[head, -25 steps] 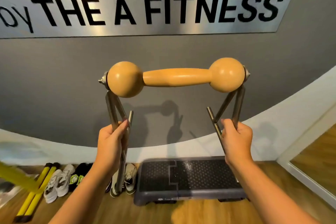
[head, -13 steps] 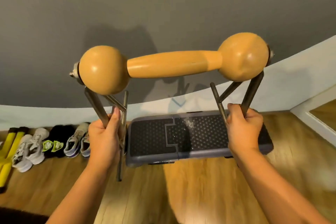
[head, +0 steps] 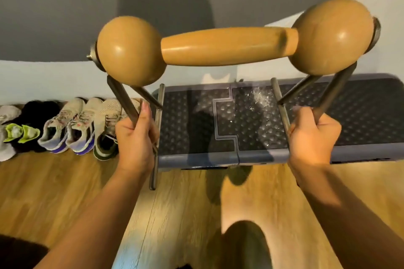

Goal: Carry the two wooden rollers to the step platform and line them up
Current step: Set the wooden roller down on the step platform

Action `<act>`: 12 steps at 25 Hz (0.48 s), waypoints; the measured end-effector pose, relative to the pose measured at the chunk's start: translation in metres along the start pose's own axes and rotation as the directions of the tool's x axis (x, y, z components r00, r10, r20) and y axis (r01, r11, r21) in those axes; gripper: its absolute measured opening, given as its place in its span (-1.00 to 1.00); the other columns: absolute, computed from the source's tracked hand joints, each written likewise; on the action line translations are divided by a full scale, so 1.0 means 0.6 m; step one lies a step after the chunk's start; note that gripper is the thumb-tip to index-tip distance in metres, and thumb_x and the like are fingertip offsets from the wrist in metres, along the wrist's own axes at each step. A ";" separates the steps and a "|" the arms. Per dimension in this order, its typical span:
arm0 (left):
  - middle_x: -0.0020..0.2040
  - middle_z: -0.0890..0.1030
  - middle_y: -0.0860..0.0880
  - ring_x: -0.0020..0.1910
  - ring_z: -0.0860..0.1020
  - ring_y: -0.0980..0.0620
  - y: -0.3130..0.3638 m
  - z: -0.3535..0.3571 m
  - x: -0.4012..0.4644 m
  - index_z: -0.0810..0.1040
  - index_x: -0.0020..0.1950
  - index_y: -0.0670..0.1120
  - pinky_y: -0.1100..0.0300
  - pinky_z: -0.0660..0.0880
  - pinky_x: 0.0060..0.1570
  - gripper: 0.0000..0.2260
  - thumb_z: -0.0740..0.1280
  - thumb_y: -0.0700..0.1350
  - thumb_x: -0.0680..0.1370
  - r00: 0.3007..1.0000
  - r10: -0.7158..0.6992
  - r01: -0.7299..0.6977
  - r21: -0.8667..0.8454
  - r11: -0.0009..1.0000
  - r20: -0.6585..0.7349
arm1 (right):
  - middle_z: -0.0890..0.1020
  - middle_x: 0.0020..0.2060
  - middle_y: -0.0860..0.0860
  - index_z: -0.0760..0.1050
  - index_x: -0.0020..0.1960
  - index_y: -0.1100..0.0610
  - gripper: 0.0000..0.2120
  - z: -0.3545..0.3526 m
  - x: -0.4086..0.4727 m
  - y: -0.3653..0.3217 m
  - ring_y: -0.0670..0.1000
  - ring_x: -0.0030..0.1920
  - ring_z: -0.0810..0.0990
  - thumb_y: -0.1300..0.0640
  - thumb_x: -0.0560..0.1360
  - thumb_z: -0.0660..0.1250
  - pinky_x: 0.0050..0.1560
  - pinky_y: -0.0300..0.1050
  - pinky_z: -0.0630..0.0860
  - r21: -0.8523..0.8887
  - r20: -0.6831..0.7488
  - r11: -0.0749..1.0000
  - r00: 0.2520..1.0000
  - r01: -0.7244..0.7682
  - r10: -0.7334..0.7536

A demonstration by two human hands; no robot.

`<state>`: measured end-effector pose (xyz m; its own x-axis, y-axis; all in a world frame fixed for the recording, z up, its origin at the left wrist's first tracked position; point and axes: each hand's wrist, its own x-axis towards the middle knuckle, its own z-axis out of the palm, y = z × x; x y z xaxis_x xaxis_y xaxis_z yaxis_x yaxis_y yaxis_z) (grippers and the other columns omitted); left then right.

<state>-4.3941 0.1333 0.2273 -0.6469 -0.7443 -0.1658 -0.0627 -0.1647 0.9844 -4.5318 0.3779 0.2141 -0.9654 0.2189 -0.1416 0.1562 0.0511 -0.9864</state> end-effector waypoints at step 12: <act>-0.52 0.28 0.12 -0.48 0.19 0.07 -0.209 0.045 0.127 0.37 -0.49 0.05 0.10 0.15 -0.37 -0.47 0.20 0.05 0.70 1.000 -0.015 0.016 -0.020 1.000 0.008 | 0.25 -0.41 0.15 0.23 -0.32 0.42 -0.58 0.067 0.111 0.173 0.07 -0.44 0.19 0.12 0.44 0.32 -0.43 0.00 0.14 0.025 0.041 1.000 0.999 -0.013 0.012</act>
<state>-4.4558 0.1147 0.0929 -0.6517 -0.7367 -0.1805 -0.0575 -0.1893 0.9802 -4.5883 0.3587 0.0991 -0.9712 0.1796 -0.1568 0.1636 0.0236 -0.9862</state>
